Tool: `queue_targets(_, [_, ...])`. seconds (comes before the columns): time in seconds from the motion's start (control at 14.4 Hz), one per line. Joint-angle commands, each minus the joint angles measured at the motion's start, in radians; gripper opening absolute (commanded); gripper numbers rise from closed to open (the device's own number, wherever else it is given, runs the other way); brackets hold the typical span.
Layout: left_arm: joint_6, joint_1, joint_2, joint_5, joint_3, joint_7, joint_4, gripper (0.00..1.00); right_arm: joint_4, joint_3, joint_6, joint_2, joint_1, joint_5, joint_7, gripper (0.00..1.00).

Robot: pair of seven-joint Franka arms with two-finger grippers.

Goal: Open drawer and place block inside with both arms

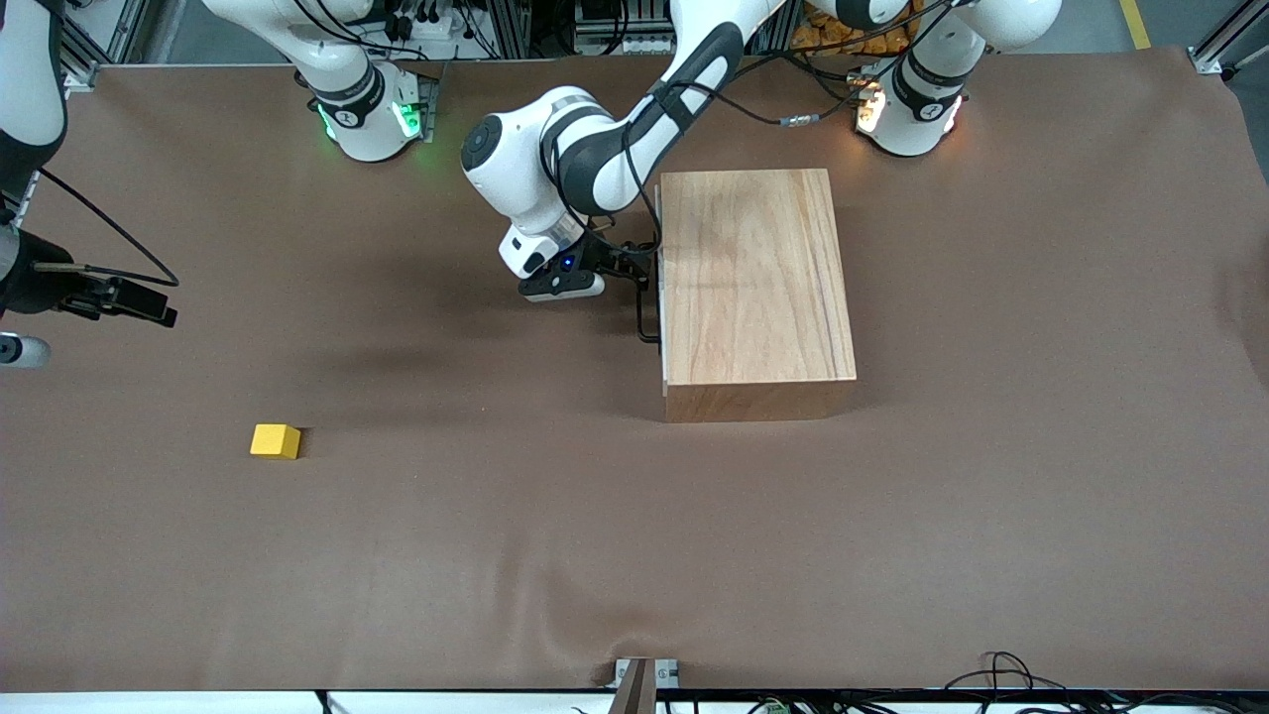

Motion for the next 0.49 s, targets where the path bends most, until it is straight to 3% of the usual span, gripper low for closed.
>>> queue_targets(0.0, [0.03, -0.007, 0.015, 0.025, -0.001, 0.018, 0.029, 1.0, -0.014, 0.013, 0.012, -0.009, -0.014, -0.005, -0.009, 1.0])
queue_targets(0.42, [0.09, -0.007, 0.016, 0.025, -0.01, 0.018, 0.029, 1.0, -0.014, 0.013, 0.012, -0.012, -0.014, -0.004, -0.009, 1.0])
